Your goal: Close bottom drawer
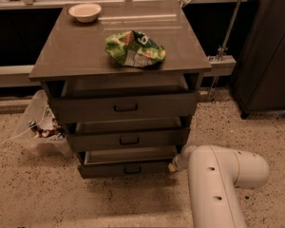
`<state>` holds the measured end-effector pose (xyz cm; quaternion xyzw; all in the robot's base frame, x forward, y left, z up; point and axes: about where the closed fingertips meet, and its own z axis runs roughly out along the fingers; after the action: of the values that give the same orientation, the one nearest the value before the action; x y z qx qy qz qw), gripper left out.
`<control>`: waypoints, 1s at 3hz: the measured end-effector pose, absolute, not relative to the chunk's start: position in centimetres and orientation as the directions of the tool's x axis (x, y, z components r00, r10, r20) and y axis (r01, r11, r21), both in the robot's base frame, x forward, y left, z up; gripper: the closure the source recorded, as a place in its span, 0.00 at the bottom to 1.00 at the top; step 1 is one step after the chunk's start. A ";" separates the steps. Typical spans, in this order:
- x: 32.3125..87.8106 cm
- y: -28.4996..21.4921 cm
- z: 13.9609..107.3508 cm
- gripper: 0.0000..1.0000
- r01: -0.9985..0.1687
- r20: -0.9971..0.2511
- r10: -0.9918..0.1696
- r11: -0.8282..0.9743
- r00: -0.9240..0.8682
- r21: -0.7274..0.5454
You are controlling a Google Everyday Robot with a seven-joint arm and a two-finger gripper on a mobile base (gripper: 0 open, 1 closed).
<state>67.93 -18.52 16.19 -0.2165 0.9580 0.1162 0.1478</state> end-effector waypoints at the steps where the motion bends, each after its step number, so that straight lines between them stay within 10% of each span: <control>1: 69.1 -18.5 17.0 1.00 -0.438 -0.386 -0.357 0.888 -0.850 0.142; 3: 70.2 -18.4 18.3 1.00 -0.409 -0.435 -0.340 0.910 -0.834 0.073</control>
Offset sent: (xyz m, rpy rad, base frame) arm 0.0454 -0.0039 0.0443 -0.0871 -0.3139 -0.1716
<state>70.22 -18.37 18.29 -0.1961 0.9541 0.0815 0.2111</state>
